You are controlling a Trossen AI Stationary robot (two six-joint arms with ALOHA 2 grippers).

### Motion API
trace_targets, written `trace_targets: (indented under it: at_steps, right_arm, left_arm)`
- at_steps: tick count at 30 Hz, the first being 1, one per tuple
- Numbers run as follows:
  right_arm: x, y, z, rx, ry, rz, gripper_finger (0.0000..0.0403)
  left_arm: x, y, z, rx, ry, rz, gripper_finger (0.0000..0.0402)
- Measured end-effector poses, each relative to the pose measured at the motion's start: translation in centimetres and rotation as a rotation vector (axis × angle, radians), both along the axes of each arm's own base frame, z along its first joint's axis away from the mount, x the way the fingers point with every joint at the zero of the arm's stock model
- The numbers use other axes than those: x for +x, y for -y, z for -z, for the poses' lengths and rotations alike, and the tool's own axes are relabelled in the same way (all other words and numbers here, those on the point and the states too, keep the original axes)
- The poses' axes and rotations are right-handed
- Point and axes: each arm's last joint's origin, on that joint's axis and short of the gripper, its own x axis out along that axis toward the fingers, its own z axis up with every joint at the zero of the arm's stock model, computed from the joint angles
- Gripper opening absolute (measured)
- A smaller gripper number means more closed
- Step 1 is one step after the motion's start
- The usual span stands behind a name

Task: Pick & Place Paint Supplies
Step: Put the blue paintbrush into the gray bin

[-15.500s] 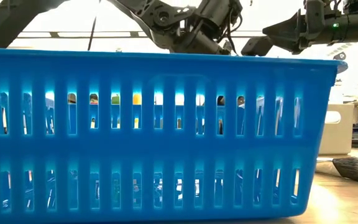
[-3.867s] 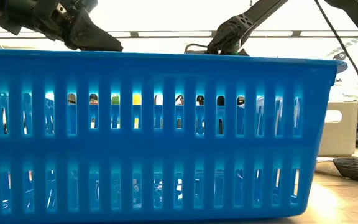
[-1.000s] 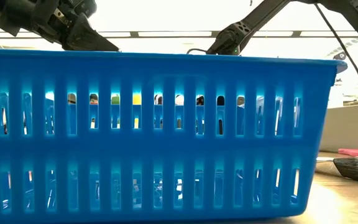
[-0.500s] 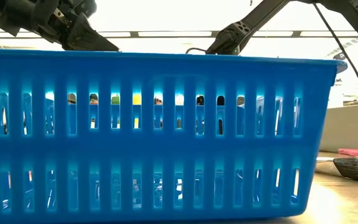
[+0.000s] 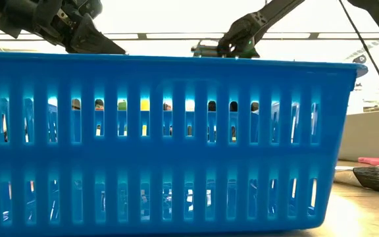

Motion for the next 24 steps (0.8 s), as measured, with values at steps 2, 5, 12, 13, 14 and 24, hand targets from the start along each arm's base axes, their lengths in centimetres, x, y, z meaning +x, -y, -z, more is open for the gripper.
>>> trace_targets:
  at_steps: [2,5,12,13,14,24]
  right_arm:
    - [-0.3,-0.3,-1.4,-0.009,0.029,-0.013,0.0009]
    - [-1.2,-1.0,-3.9,-0.02,0.066,-0.024,0.0009]
    - [-4.5,-3.0,-10.0,-0.046,0.154,-0.063,0.0009]
    - [-5.1,-3.3,-10.7,-0.048,0.162,-0.066,0.0009]
    - [-5.7,-3.6,-11.4,-0.048,0.169,-0.065,0.0009]
    - [-12.0,-5.4,-14.6,-0.067,0.132,0.086,0.0009]
  left_arm:
    - [0.0,0.0,0.0,0.0,0.0,0.0,0.0082]
    - [0.0,0.0,0.0,0.0,0.0,0.0,0.0082]
    - [0.0,0.0,0.0,0.0,-0.001,0.0,0.0082]
    - [0.0,0.0,0.0,0.0,-0.003,0.0,0.0082]
    - [0.0,0.0,0.0,0.0,-0.004,0.0,0.0082]
    - [0.0,0.0,0.1,0.001,-0.009,0.0,0.0082]
